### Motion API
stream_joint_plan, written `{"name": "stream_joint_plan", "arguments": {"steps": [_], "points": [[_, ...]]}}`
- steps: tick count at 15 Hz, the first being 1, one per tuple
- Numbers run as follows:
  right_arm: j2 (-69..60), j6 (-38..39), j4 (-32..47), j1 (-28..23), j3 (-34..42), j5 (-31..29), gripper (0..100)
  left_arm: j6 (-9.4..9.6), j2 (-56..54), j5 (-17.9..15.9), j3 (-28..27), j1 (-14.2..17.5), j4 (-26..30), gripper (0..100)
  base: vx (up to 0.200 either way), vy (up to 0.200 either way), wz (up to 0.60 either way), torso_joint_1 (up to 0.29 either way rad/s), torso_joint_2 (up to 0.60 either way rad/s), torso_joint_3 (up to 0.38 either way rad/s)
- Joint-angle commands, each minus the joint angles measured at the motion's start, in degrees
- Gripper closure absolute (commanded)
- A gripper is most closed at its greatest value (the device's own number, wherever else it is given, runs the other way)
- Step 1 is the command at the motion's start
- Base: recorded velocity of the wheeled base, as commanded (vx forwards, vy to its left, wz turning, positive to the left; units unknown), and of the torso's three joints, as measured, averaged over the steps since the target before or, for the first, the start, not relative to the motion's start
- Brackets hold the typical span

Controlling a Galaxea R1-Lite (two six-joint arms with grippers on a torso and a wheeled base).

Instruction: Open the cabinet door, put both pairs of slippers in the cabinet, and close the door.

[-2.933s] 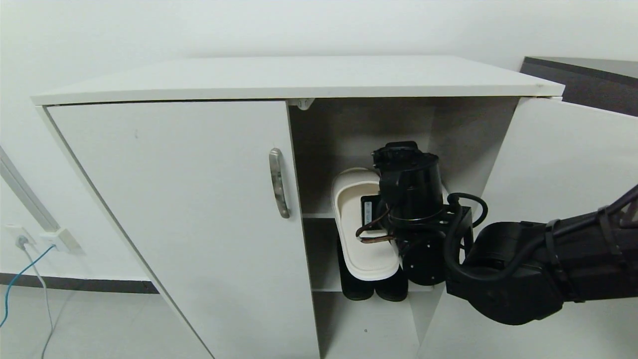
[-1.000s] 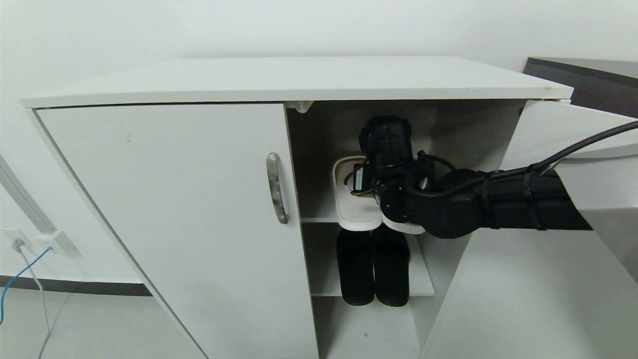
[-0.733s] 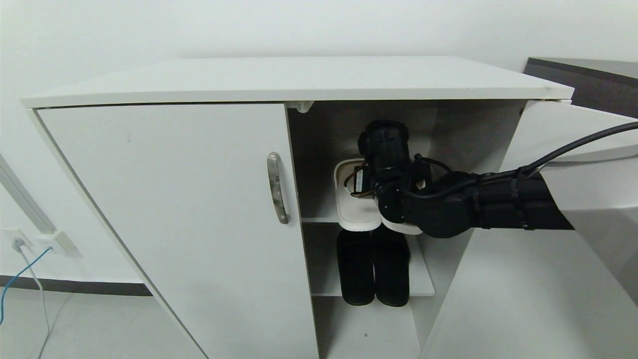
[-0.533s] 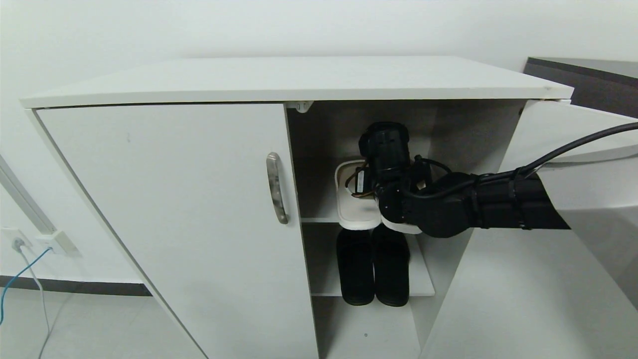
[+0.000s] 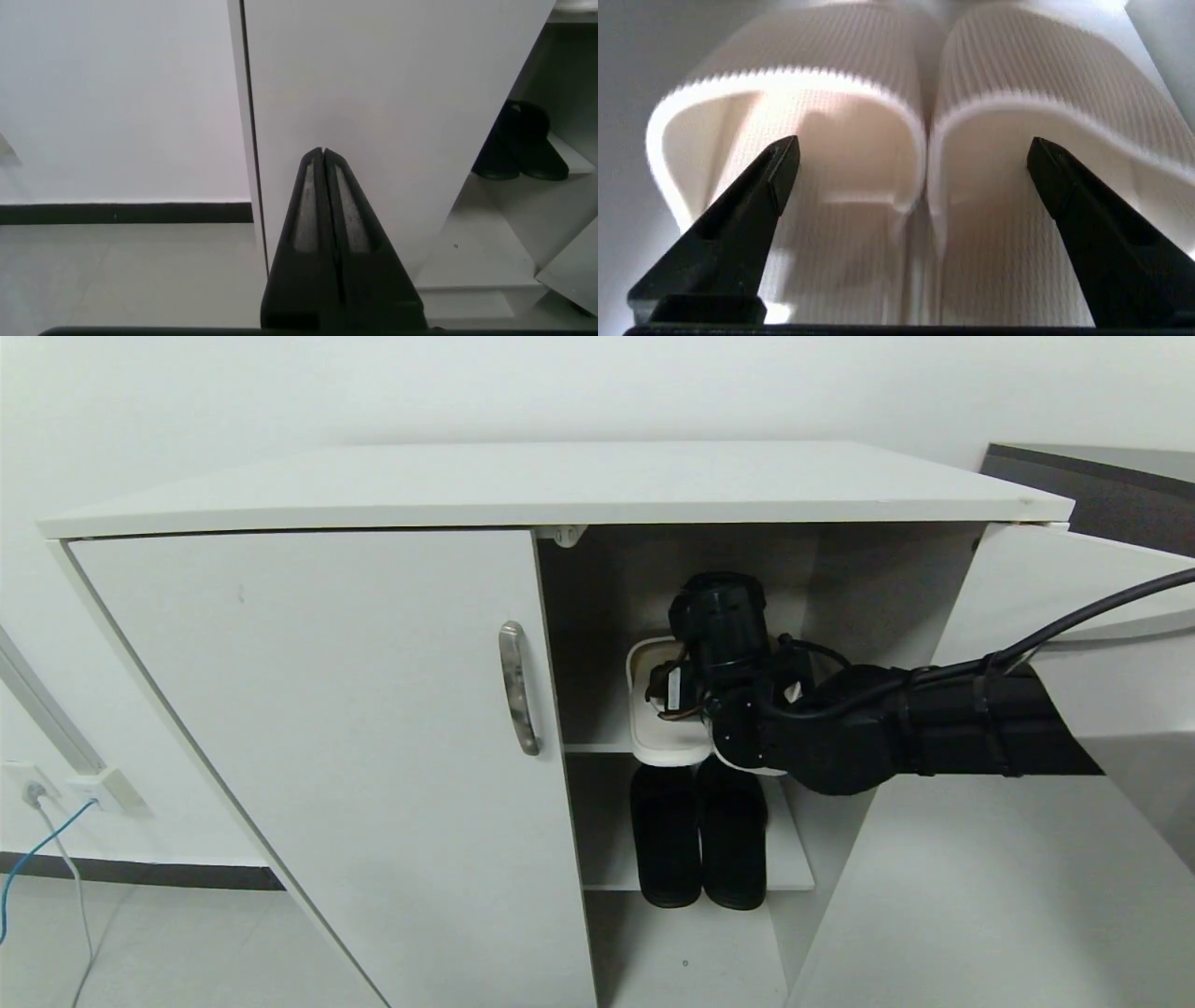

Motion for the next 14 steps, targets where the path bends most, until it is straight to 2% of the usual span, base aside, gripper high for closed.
{"name": "stream_joint_plan", "arguments": {"steps": [1,14], "points": [[-4.1,0.2,-0.1,1.4,3.8,0.0,0,-0.01,0.1,0.0,0.0,0.0,0.0,100,0.000,0.000,0.00,0.000,0.00,0.000],[-23.0,2.1,-2.3,11.4,26.4,-0.3,0,0.08,0.1,-0.1,0.0,0.0,0.0,100,0.000,0.000,0.00,0.000,0.00,0.000]]}}
